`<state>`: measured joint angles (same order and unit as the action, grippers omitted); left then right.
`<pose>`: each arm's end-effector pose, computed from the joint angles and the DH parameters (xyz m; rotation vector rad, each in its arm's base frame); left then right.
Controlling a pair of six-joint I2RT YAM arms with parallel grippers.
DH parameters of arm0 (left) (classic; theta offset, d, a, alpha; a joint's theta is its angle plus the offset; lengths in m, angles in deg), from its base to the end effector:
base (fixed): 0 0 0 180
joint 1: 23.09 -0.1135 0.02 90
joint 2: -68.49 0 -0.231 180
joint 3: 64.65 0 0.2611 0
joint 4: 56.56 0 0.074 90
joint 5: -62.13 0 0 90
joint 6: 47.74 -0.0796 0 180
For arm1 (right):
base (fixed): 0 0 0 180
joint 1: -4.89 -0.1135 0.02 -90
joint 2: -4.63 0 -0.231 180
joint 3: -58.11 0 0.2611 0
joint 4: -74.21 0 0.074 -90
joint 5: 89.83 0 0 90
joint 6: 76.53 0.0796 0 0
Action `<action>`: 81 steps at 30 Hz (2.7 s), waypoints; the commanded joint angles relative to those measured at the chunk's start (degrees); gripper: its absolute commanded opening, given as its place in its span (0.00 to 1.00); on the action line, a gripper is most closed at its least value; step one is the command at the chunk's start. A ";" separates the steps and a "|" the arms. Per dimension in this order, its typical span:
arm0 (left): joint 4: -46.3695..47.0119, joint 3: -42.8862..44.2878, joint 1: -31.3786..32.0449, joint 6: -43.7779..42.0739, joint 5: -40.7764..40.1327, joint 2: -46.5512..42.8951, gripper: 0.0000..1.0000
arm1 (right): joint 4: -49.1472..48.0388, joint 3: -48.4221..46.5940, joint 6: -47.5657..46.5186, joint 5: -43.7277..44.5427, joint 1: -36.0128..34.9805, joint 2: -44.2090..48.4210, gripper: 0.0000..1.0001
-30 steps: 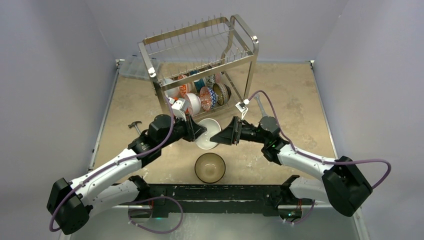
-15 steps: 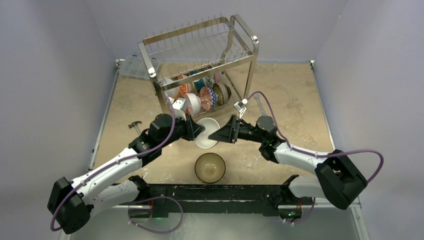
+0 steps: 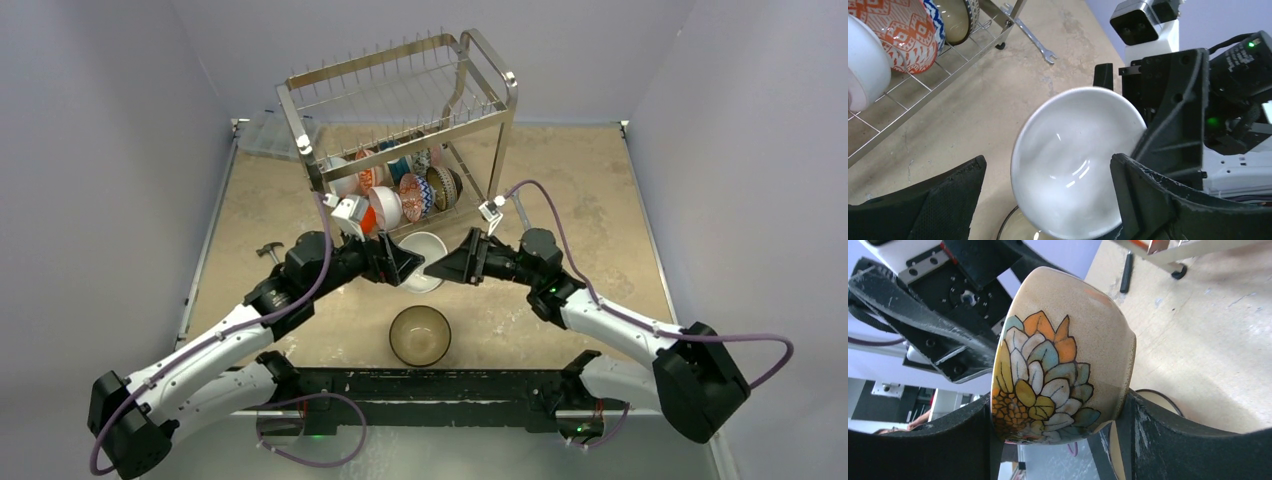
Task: Load the bowls into the dish rack
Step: Pick up the bowl from the center of the board, then turn the bowl upside down on the dish rack.
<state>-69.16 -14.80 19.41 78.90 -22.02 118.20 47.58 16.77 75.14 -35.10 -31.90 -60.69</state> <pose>0.2019 -0.1960 0.2573 0.1768 1.9129 -1.0576 0.2135 0.2170 0.2237 -0.1925 1.8389 1.7556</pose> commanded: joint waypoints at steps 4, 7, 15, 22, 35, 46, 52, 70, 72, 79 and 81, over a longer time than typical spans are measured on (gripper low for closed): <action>-4.73 4.27 -1.09 1.97 0.85 -4.12 0.99 | 0.52 -2.94 -1.96 -2.48 5.15 5.33 0.00; -8.22 5.32 -2.24 1.51 -0.09 -5.98 0.99 | 5.06 -5.83 -3.80 -2.26 5.94 6.77 0.00; -22.02 11.66 -3.73 -3.43 -8.11 -7.85 0.99 | 15.63 -19.37 -8.80 -3.61 6.99 5.20 0.00; -31.59 16.04 -3.71 -7.51 -18.11 -10.07 0.99 | 12.67 -30.75 -4.80 -7.34 7.68 -0.51 0.00; -38.11 15.61 -3.73 -10.28 -22.13 -9.83 0.99 | 1.54 -52.62 3.46 -11.72 8.76 -14.46 0.00; -39.45 16.31 -3.70 -11.81 -23.42 -9.19 0.99 | 12.03 -73.78 -4.07 -12.20 14.55 -27.64 0.00; -37.78 14.96 -3.73 -12.45 -23.01 -10.00 0.99 | 28.51 -88.55 -17.61 -7.77 16.68 -34.65 0.00; -33.02 6.80 -3.60 -9.79 -21.96 -12.84 0.99 | 51.50 -108.48 -48.05 20.37 16.68 -43.97 0.00; -32.90 6.75 -3.59 -10.11 -21.87 -13.27 0.99 | 52.89 -109.35 -51.63 23.86 15.70 -44.49 0.00; -32.24 6.17 -3.58 -10.54 -20.67 -11.92 0.99 | 56.18 -112.09 -68.21 40.37 7.97 -46.23 0.00; -32.11 6.08 -3.60 -10.69 -20.50 -11.65 0.99 | 56.23 -112.15 -71.89 44.12 6.48 -46.31 0.00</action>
<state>-103.67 -8.27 15.94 68.37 -43.51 106.05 107.66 -91.67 15.88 -2.25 -21.06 -108.38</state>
